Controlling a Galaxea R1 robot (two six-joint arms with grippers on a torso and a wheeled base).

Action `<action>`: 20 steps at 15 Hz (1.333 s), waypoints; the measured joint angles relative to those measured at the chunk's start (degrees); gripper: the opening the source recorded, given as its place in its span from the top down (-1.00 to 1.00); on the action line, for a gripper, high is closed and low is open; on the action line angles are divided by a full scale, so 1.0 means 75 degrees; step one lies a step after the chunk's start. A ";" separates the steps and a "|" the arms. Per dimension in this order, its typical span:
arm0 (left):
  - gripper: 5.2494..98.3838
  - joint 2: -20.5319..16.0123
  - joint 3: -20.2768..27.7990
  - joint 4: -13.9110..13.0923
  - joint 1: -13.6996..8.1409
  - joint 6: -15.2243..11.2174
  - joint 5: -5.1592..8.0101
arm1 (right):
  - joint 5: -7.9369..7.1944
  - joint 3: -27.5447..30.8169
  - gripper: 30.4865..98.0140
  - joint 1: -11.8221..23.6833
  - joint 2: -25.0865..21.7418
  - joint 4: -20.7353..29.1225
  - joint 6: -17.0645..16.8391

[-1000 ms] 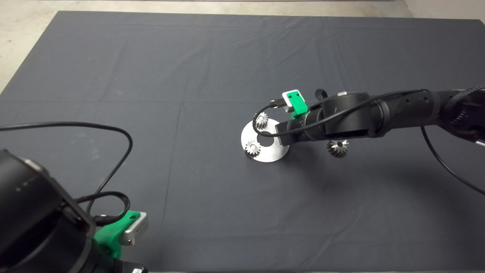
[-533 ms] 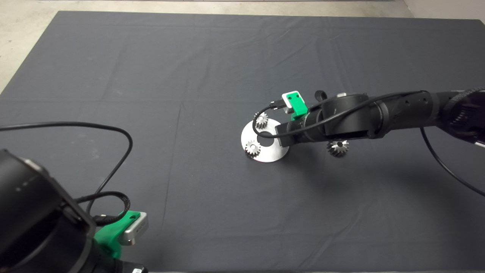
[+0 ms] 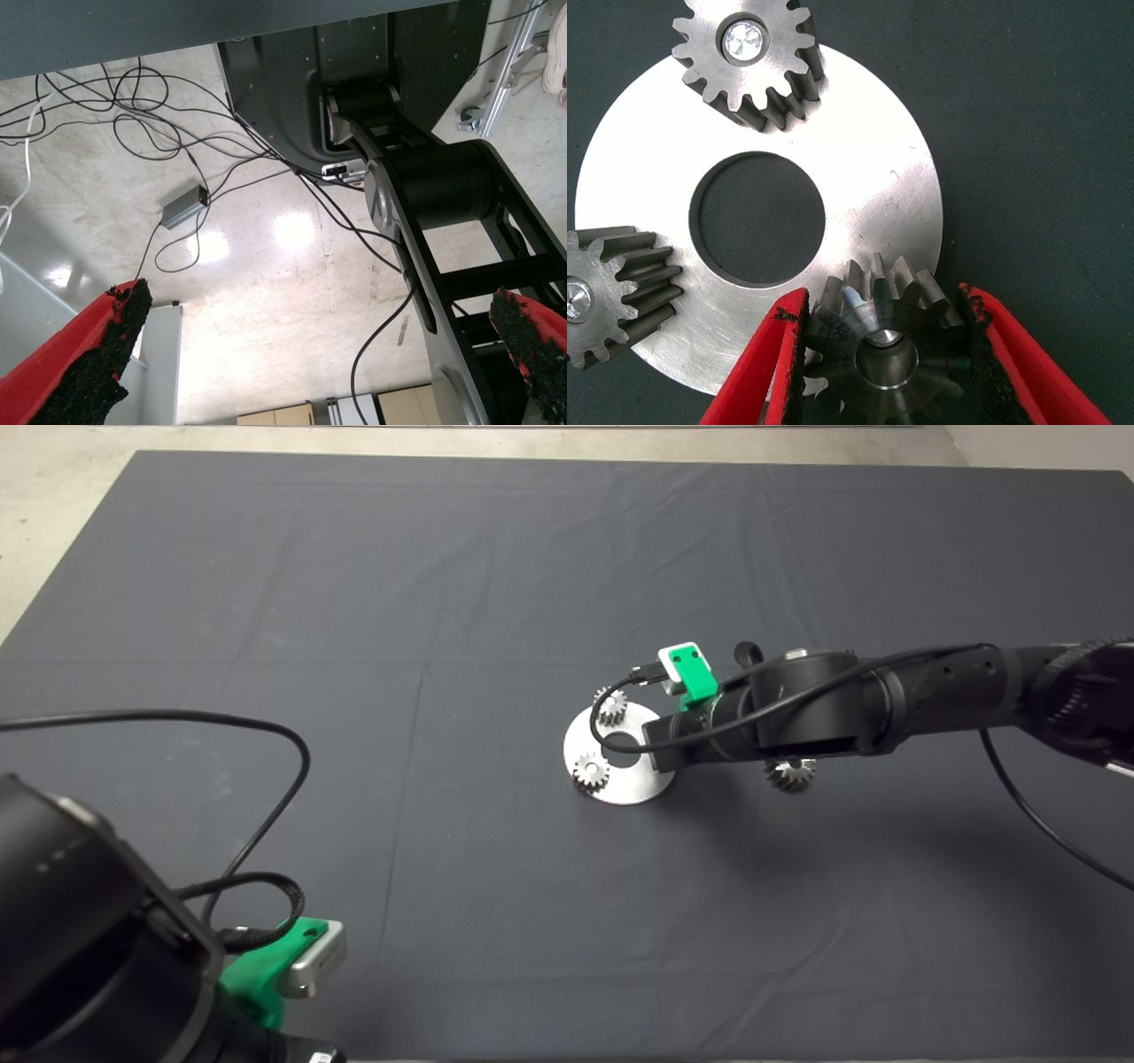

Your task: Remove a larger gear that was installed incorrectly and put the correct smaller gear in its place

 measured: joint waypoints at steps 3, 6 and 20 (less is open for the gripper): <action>-1.00 0.0000 0.0001 0.0000 0.0000 0.0000 -0.0001 | -0.0003 0.0000 0.71 -0.0015 0.0000 -0.0003 -0.0001; -1.00 0.0000 0.0002 0.0000 0.0000 0.0000 -0.0001 | 0.0000 0.0000 0.70 -0.0018 0.0000 -0.0003 -0.0003; -1.00 0.0000 0.0000 0.0000 0.0000 0.0000 -0.0001 | 0.0065 -0.0271 0.68 -0.0018 0.0041 0.0011 -0.0001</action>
